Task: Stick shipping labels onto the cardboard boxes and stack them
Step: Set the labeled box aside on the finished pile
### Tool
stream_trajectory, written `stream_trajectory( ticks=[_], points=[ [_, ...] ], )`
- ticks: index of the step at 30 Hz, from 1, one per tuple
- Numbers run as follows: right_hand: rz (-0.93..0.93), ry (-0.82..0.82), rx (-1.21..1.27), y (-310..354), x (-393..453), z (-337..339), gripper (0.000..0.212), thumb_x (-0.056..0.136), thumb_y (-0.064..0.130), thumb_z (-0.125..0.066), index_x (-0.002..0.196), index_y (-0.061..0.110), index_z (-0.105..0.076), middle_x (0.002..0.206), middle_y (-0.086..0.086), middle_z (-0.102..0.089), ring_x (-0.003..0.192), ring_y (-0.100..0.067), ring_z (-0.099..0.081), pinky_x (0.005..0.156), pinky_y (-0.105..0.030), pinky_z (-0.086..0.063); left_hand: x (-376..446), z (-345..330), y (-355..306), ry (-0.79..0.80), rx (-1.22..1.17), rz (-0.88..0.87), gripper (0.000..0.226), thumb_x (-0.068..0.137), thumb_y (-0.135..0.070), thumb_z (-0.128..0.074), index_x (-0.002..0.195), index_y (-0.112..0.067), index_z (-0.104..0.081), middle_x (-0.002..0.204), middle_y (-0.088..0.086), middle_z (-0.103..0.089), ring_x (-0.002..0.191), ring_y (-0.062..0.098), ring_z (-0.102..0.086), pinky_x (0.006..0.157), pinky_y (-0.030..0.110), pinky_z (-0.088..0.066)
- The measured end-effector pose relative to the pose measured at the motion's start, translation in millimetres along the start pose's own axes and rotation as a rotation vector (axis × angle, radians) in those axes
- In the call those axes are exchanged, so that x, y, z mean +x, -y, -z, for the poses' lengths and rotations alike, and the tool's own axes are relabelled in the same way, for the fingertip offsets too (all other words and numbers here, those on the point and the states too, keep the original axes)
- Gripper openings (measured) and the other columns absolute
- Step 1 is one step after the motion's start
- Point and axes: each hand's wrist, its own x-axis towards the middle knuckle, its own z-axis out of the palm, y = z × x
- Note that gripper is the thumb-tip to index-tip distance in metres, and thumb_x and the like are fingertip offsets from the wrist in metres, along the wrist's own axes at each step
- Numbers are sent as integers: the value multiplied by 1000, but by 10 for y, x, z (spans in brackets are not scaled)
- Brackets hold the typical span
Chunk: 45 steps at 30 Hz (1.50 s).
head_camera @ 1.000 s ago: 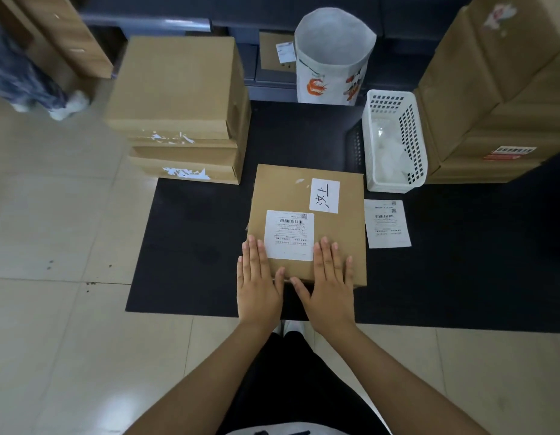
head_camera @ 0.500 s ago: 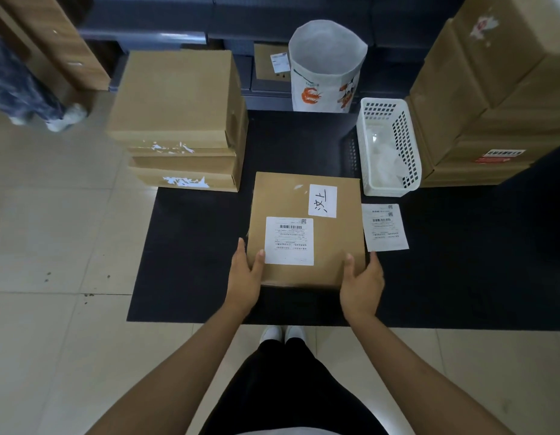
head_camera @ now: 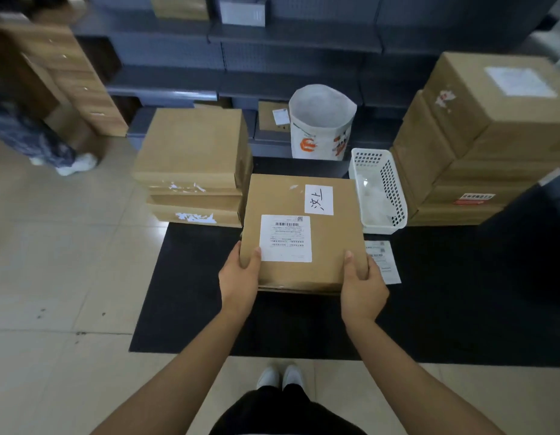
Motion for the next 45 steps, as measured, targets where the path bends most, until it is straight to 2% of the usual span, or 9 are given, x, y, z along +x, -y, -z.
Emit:
stream_trajectory(
  ticks=[4,12,16,21,25,30,37,41,45],
  points=[
    [24,-19,105,353,36,29,55,86,54,-62,131,24,-57,121,6,-61,109,-11,-52,94,-31,-42,100,71,-353,-55,-41,-51,38,92,-39,-58,126,-21,-59,105,-14,-66,100,5,-61,86,19,-44],
    [48,-67,151,519,73,181,51,83,55,-64,124,25,-62,115,6,-64,108,-16,-56,93,-35,-46,48,27,-475,-66,-31,-53,56,88,-51,-55,137,-23,-51,126,-6,-61,116,15,-56,101,34,-45],
    [3,-100,161,404,112,374,48,83,53,-65,122,25,-62,112,5,-64,103,-14,-57,94,-41,-50,-95,-142,-491,-11,-37,-53,53,92,-46,-55,138,-21,-50,126,-6,-60,113,12,-55,90,23,-42],
    [-35,-120,171,211,209,838,46,86,50,-63,125,24,-59,112,7,-61,104,-14,-56,92,-39,-49,-375,-484,-581,68,-1,-90,56,93,-45,-55,142,-19,-46,130,-3,-58,115,13,-53,94,28,-43],
    [-43,-173,191,-20,335,1367,45,86,51,-63,123,25,-60,110,9,-61,99,-12,-56,85,-32,-48,-756,-901,-671,125,13,-139,52,94,-41,-55,141,-18,-46,127,-3,-57,106,9,-50,92,27,-42],
    [-49,-250,193,-435,607,2309,41,85,54,-63,116,27,-62,104,8,-62,96,-14,-57,86,-36,-50,-1406,-1710,-748,191,7,-161,46,94,-39,-55,136,-20,-51,113,-9,-60,98,8,-53,84,24,-42],
    [-103,-421,190,-1056,1025,3772,40,84,56,-61,112,28,-60,101,9,-61,96,-15,-58,84,-36,-50,-2394,-2966,-867,393,7,-167,51,92,-41,-57,139,-22,-49,126,-5,-60,106,11,-54,90,27,-45],
    [-142,-479,241,-1256,1275,4250,45,85,54,-62,118,23,-60,104,6,-60,95,-15,-56,79,-30,-43,-2676,-3488,-975,473,21,-176,53,93,-40,-57,141,-23,-45,126,-4,-57,106,11,-52,91,29,-44],
    [-182,-517,250,-1424,1603,4483,50,85,54,-63,123,22,-59,110,3,-62,95,-16,-56,79,-30,-43,-2750,-3957,-1016,507,49,-182,51,93,-41,-56,140,-22,-46,119,-7,-57,105,11,-52,89,29,-45]
  ],
)
